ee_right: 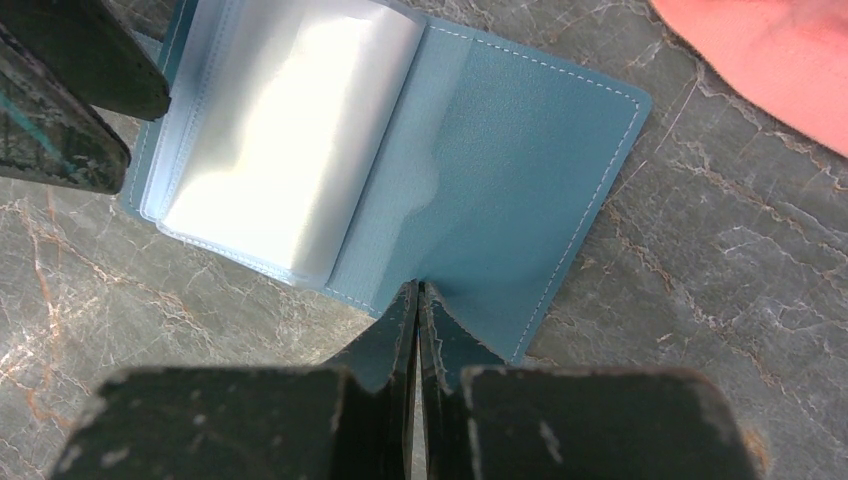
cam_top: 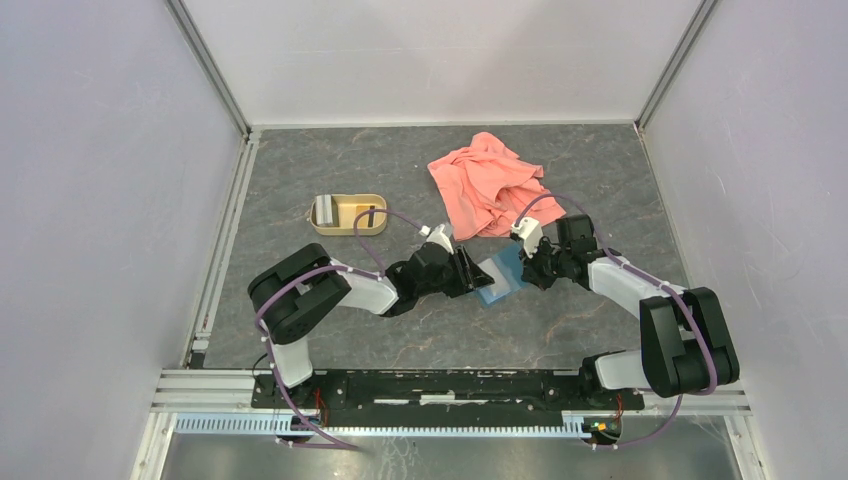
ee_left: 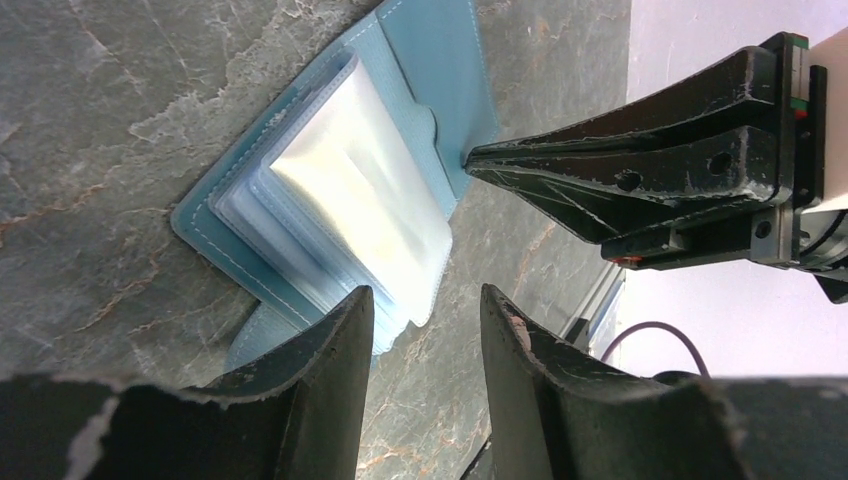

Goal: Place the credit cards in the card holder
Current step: Open the card holder at the center of the board.

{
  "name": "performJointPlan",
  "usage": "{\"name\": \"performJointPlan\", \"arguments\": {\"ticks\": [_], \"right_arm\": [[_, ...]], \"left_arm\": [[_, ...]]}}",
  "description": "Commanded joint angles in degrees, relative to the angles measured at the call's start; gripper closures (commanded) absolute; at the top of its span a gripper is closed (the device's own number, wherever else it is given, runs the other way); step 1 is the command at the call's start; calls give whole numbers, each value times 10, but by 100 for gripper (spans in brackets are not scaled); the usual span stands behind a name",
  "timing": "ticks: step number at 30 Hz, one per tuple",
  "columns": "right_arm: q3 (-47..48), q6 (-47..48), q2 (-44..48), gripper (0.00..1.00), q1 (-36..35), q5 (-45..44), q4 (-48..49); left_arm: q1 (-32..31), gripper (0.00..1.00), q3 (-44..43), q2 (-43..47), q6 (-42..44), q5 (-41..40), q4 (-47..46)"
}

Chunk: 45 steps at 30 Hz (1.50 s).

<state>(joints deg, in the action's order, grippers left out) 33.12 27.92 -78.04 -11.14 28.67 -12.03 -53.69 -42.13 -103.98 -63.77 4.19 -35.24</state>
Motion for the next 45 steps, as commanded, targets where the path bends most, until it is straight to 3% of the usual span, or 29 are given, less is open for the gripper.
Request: {"name": "performJointPlan", "arguments": {"ticks": [1, 45], "right_arm": [[10, 6, 11, 93, -2, 10, 4], [10, 6, 11, 93, -2, 8, 4]], "left_arm": [[3, 50, 6, 15, -28, 22, -51], [2, 50, -7, -42, -61, 52, -74]]}}
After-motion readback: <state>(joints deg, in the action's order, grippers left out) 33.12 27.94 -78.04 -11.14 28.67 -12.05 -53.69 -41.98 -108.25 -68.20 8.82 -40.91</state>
